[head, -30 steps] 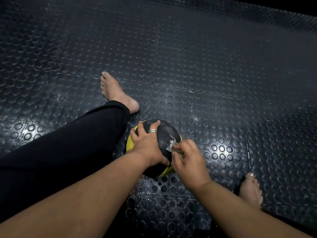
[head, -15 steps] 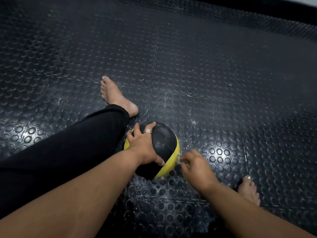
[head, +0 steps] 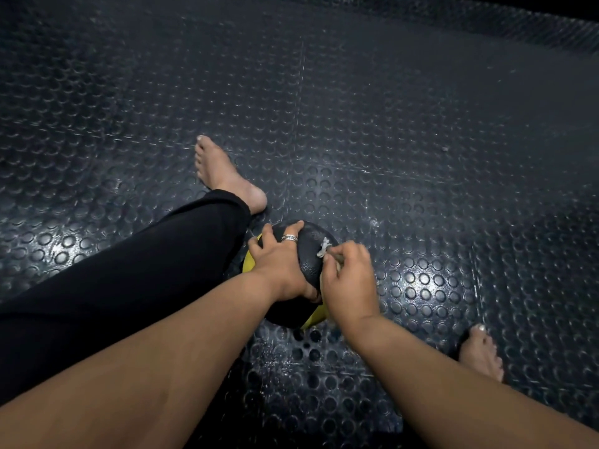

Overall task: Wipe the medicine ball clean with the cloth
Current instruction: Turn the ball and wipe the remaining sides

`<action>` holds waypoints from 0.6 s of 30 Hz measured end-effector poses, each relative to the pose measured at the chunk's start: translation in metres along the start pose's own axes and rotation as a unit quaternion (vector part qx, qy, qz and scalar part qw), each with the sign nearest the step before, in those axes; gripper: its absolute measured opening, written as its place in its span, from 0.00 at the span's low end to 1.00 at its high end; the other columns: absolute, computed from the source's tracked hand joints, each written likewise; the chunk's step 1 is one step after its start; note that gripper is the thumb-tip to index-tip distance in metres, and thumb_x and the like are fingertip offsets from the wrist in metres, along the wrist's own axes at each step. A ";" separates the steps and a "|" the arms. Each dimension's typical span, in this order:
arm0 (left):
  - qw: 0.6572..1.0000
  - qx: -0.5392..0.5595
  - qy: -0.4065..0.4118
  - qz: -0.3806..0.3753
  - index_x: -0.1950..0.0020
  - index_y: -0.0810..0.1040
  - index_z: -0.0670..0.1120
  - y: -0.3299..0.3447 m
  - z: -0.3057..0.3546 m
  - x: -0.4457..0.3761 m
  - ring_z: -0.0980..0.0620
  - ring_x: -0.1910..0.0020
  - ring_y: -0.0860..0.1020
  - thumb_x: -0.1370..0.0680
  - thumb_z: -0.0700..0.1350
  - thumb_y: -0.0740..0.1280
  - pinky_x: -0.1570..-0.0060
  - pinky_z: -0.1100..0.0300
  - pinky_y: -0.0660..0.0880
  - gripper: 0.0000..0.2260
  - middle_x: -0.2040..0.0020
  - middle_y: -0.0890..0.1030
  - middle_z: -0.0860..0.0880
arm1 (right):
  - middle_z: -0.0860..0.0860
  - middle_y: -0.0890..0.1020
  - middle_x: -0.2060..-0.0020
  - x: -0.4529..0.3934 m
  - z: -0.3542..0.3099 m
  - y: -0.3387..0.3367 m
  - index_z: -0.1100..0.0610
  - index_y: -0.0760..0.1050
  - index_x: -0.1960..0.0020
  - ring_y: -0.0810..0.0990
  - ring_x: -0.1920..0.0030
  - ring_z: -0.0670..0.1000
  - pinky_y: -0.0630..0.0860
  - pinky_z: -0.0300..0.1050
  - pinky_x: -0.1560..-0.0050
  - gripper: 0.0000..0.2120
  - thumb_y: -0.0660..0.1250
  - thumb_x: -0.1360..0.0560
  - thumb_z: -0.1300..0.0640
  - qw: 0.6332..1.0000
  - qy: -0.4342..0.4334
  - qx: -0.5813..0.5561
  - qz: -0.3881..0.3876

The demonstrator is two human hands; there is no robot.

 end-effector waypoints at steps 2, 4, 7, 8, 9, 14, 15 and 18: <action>1.000 -0.007 -0.001 0.000 0.23 0.43 0.63 0.001 0.006 -0.001 0.35 0.24 0.41 0.40 0.53 0.82 0.25 0.43 0.52 0.59 0.22 0.38 0.44 | 0.50 0.73 0.54 -0.011 0.017 -0.004 0.56 0.71 0.54 0.73 0.54 0.49 0.66 0.38 0.55 0.02 0.61 0.23 0.59 0.995 0.099 -0.025 0.019; 1.000 -0.013 0.003 0.006 0.23 0.44 0.62 0.002 0.008 -0.001 0.34 0.24 0.41 0.41 0.54 0.83 0.25 0.43 0.52 0.59 0.22 0.38 0.43 | 0.52 0.76 0.59 -0.029 0.039 -0.004 0.57 0.73 0.56 0.74 0.57 0.52 0.67 0.40 0.59 0.03 0.62 0.24 0.60 0.979 0.198 -0.056 0.001; 1.000 -0.014 0.004 0.009 0.23 0.45 0.63 0.003 0.006 0.001 0.35 0.24 0.41 0.42 0.54 0.83 0.25 0.42 0.54 0.59 0.22 0.38 0.44 | 0.54 0.78 0.60 -0.044 0.046 -0.006 0.56 0.72 0.62 0.77 0.57 0.54 0.74 0.43 0.57 0.07 0.63 0.25 0.60 0.961 0.261 -0.066 -0.064; 1.000 -0.015 0.002 0.008 0.23 0.45 0.64 0.001 0.004 0.000 0.35 0.24 0.41 0.42 0.54 0.83 0.26 0.42 0.54 0.59 0.22 0.39 0.44 | 0.53 0.78 0.60 -0.045 0.038 -0.009 0.56 0.74 0.60 0.79 0.58 0.54 0.73 0.42 0.59 0.05 0.63 0.25 0.60 0.971 0.227 -0.044 -0.061; 1.000 -0.012 0.000 0.006 0.23 0.45 0.64 0.000 0.003 -0.001 0.35 0.24 0.41 0.41 0.54 0.83 0.26 0.42 0.55 0.59 0.22 0.39 0.45 | 0.51 0.78 0.61 -0.041 0.022 -0.012 0.56 0.75 0.57 0.78 0.59 0.52 0.72 0.39 0.62 0.04 0.63 0.24 0.60 0.983 0.174 -0.018 -0.050; 1.000 0.005 0.003 -0.002 0.23 0.45 0.64 -0.003 0.000 -0.005 0.36 0.24 0.42 0.39 0.51 0.81 0.25 0.43 0.55 0.57 0.22 0.40 0.44 | 0.50 0.71 0.50 -0.008 -0.021 0.001 0.57 0.74 0.47 0.72 0.50 0.50 0.71 0.44 0.47 0.07 0.60 0.23 0.57 0.995 -0.010 0.096 -0.021; 1.000 0.000 0.005 -0.002 0.23 0.45 0.64 -0.002 0.001 -0.005 0.36 0.24 0.42 0.40 0.52 0.82 0.25 0.43 0.55 0.58 0.22 0.40 0.44 | 0.51 0.72 0.49 -0.012 -0.020 0.001 0.57 0.74 0.47 0.72 0.50 0.51 0.71 0.45 0.47 0.07 0.60 0.23 0.57 0.995 -0.013 0.095 -0.018; 1.000 -0.016 0.008 0.001 0.22 0.44 0.63 -0.002 0.002 -0.003 0.34 0.24 0.42 0.41 0.54 0.82 0.25 0.43 0.53 0.59 0.22 0.40 0.43 | 0.53 0.72 0.48 -0.030 -0.006 -0.001 0.58 0.74 0.48 0.73 0.50 0.52 0.70 0.42 0.50 0.07 0.59 0.23 0.59 0.997 0.047 0.062 -0.008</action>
Point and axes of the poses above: each hand's wrist, its own x-axis away from the middle knuckle, its own y-axis out of the palm, z = x × y, the point moved 10 cm from there along -x, towards the middle knuckle
